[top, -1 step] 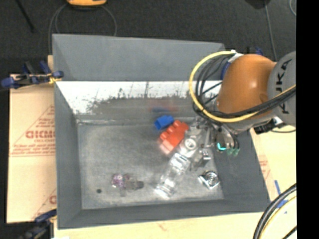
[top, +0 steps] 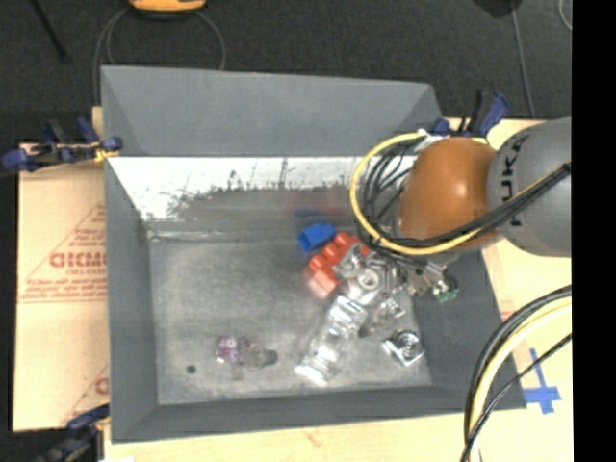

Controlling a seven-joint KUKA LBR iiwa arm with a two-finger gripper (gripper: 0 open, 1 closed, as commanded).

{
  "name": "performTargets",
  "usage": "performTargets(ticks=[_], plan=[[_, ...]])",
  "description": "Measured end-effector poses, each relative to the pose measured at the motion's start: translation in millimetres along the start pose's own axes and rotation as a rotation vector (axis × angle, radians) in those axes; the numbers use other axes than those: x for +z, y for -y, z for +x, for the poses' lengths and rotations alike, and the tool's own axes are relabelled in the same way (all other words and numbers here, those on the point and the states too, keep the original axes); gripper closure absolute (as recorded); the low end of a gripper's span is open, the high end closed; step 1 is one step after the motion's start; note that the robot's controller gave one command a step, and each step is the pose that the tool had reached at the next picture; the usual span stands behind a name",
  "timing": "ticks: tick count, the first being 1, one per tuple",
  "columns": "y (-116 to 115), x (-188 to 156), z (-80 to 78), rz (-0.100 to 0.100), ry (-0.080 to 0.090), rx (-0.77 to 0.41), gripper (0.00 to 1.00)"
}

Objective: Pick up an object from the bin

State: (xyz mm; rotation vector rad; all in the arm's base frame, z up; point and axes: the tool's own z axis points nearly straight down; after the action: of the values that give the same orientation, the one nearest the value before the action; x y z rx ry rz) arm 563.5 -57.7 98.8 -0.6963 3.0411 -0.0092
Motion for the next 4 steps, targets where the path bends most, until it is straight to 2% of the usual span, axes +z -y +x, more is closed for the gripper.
performTargets(ticks=[1,2,3,4], plan=[[-1,-2,12.2,-0.009,-0.015,-0.196,0.0],[0,-2,8.3,-0.009,-0.01,-0.357,0.0],[3,22,5.9,-0.008,-0.01,-0.492,0.0],[-10,22,1.2,-0.001,-0.009,-0.66,0.0]])
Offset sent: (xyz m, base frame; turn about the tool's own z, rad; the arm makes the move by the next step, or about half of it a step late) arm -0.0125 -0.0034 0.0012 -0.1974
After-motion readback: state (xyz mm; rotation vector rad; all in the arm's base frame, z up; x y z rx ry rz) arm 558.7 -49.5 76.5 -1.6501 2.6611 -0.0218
